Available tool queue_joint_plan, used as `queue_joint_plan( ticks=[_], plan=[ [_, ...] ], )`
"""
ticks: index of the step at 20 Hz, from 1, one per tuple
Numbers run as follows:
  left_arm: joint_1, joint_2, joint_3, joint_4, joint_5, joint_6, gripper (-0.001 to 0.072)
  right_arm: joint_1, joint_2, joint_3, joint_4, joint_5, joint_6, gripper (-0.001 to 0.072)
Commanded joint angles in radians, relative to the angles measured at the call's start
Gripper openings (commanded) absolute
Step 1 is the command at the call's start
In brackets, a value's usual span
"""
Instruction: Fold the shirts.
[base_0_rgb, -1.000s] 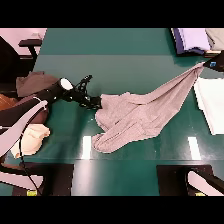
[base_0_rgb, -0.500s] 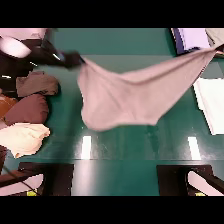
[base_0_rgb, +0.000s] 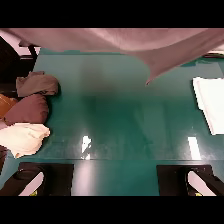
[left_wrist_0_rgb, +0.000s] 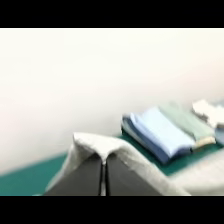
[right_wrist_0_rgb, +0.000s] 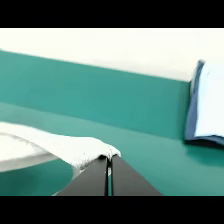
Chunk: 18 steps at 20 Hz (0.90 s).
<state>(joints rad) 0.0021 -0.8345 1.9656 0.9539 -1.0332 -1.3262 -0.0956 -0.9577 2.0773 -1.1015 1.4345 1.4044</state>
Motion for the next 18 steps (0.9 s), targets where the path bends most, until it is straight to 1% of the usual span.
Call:
queue_joint_plan(
  ticks=[1,3,6,8,9,11,12,15,18],
  plan=[
    [0.005,0.056,0.106,0.021,0.001,-0.001,0.0022,0.000,0.060,0.019,-0.080,-0.012,0.002,0.0010],
    [0.005,0.053,0.108,0.032,0.004,-0.002,0.0022,0.001,0.051,0.019,-0.078,-0.006,0.003,0.0010],
    [0.005,0.039,0.032,0.129,-0.019,-0.022,0.0023,0.001,-0.004,0.019,-0.077,0.039,0.034,0.0010],
    [0.005,-0.001,-0.050,0.201,-0.087,-0.064,0.0023,0.001,-0.070,0.019,-0.076,0.105,0.063,0.0010],
    [0.005,-0.032,-0.101,0.213,-0.128,-0.065,0.0023,0.001,-0.111,0.014,-0.076,0.146,0.072,0.0010],
    [0.005,-0.120,-0.222,0.204,-0.197,-0.080,0.0023,0.007,-0.179,-0.061,-0.077,0.182,0.102,0.0010],
    [0.005,-0.169,-0.294,0.174,-0.209,-0.080,0.0023,0.024,-0.220,-0.118,-0.080,0.195,0.103,0.0010],
    [0.005,-0.320,-0.492,0.098,-0.187,-0.077,0.0024,0.071,-0.357,-0.293,-0.080,0.191,0.102,0.0010],
    [0.005,-0.499,-0.581,0.086,-0.091,-0.020,0.0024,0.090,-0.520,-0.385,-0.072,0.069,0.093,0.0011]
  ],
)
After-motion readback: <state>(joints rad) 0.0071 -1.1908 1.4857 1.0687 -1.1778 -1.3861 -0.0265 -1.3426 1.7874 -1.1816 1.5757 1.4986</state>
